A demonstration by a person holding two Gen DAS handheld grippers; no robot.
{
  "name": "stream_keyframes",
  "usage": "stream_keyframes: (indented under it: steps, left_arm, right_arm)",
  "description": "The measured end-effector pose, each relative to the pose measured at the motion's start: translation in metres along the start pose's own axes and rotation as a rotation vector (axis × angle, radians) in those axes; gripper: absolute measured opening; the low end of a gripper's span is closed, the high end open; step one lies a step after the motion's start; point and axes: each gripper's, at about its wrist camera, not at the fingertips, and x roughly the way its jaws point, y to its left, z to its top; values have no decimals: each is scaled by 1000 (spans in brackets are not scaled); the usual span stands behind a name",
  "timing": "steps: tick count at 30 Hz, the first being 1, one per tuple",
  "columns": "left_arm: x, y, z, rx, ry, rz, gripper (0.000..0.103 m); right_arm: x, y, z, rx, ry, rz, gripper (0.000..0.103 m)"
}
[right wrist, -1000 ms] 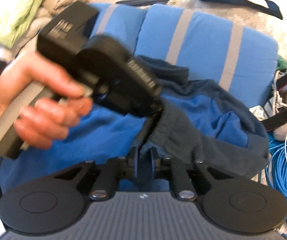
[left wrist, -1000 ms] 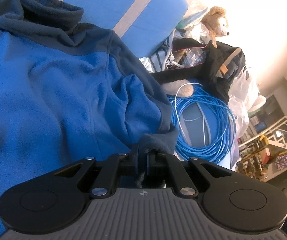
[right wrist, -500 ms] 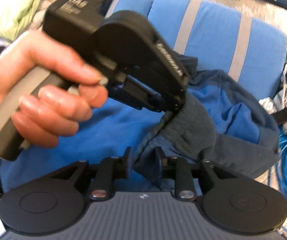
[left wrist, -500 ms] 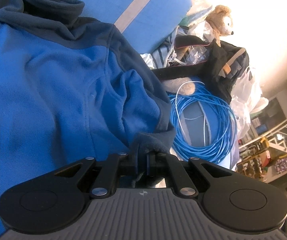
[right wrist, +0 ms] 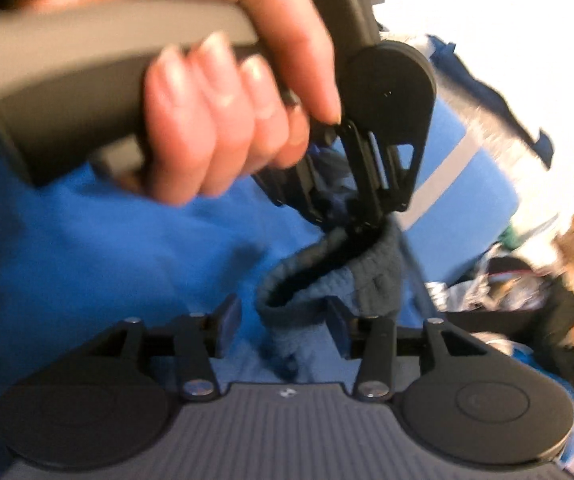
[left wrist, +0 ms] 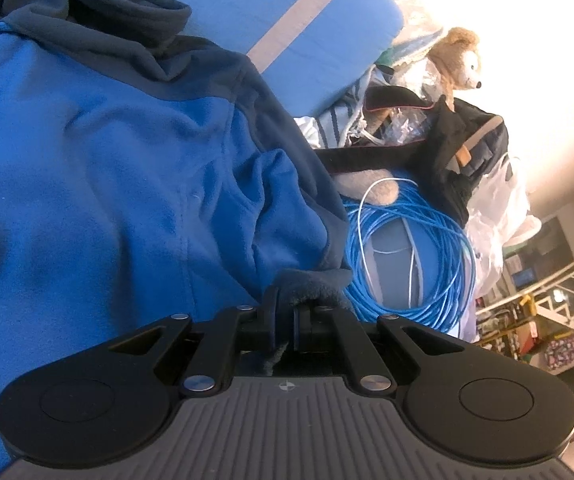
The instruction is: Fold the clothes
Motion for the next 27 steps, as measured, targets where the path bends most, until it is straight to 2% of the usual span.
stream_keyframes:
  steps: [2, 4, 7, 8, 9, 15, 16, 17, 19, 25, 27]
  left_arm:
    - [-1, 1, 1, -4, -1, 1, 4]
    - [-2, 3, 2, -8, -5, 7, 4]
    - [-2, 7, 4, -17, -6, 22, 4]
    - [-1, 9, 5, -20, -2, 29, 4]
    - [0, 12, 6, -22, 7, 37, 4]
    - [7, 29, 8, -31, 102, 86, 6]
    - [8, 32, 8, -35, 121, 95, 16]
    - [7, 35, 9, -38, 132, 100, 30]
    - [1, 39, 10, -39, 143, 103, 44]
    - [-29, 43, 4, -69, 152, 8, 66]
    - [-30, 45, -3, -110, 151, -40, 68]
  right_arm:
    - [1, 3, 0, -36, 0, -61, 60]
    - [1, 4, 0, -59, 1, -80, 59]
    - [-4, 4, -1, -82, -4, -86, 34]
    - [-6, 5, -2, -89, -9, -79, 20]
    - [-8, 5, -3, -96, -13, -72, 15]
    - [-19, -4, -11, -126, -58, -23, 12]
    - [-21, -5, -12, -127, -60, -13, 12]
    - [-22, -6, -13, -127, -61, -3, 12]
    - [-21, -9, -13, -108, -51, 10, 12]
    - [-15, -18, -11, -44, -30, 22, 12]
    - [-14, -20, -9, -31, -35, 18, 12]
